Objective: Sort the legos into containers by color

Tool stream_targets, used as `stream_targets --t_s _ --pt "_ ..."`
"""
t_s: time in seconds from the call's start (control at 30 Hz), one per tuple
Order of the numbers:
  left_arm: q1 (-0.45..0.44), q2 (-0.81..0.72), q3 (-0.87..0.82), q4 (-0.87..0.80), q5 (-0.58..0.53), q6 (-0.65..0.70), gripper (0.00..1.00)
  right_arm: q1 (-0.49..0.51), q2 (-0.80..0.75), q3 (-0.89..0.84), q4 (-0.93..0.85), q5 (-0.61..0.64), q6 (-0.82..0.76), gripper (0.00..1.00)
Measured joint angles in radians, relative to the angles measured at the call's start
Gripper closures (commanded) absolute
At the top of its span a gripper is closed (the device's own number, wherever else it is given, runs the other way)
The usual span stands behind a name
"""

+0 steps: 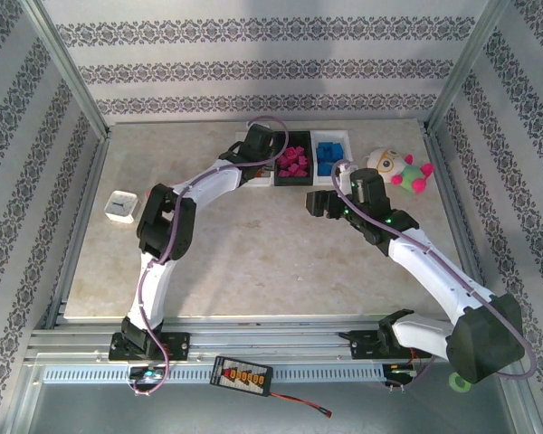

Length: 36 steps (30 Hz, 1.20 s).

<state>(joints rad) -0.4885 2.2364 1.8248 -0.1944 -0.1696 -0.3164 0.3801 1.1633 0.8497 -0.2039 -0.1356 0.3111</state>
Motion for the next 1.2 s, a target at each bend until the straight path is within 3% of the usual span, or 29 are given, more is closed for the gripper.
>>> stream_targets --t_s 0.07,0.2,0.33,0.53,0.7,0.9,1.07,1.2 --pt "0.002 0.020 0.013 0.000 0.000 0.002 0.42 -0.010 -0.008 -0.006 0.000 0.000 0.000 0.15" --pt "0.006 0.014 0.004 0.014 0.004 0.008 0.20 -0.027 -0.027 -0.019 0.006 0.015 0.000 0.13" --pt "0.006 -0.081 -0.128 0.066 0.003 0.028 0.01 -0.063 -0.051 -0.054 0.024 0.045 0.006 0.09" --pt "0.006 -0.386 -0.464 0.212 -0.023 0.089 0.01 -0.116 -0.066 -0.127 0.090 0.141 -0.017 0.02" --pt "0.014 -0.658 -0.802 0.389 -0.076 0.175 0.01 -0.125 -0.087 -0.233 0.234 0.262 -0.119 0.02" --pt "0.100 -0.890 -1.142 0.485 -0.115 0.292 0.01 -0.178 -0.058 -0.309 0.406 0.339 -0.238 0.02" --pt "0.197 -1.014 -1.337 0.575 -0.145 0.377 0.01 -0.225 0.030 -0.368 0.584 0.344 -0.277 0.02" --pt "0.297 -0.992 -1.420 0.666 -0.115 0.400 0.01 -0.254 0.117 -0.411 0.718 0.349 -0.300 0.02"
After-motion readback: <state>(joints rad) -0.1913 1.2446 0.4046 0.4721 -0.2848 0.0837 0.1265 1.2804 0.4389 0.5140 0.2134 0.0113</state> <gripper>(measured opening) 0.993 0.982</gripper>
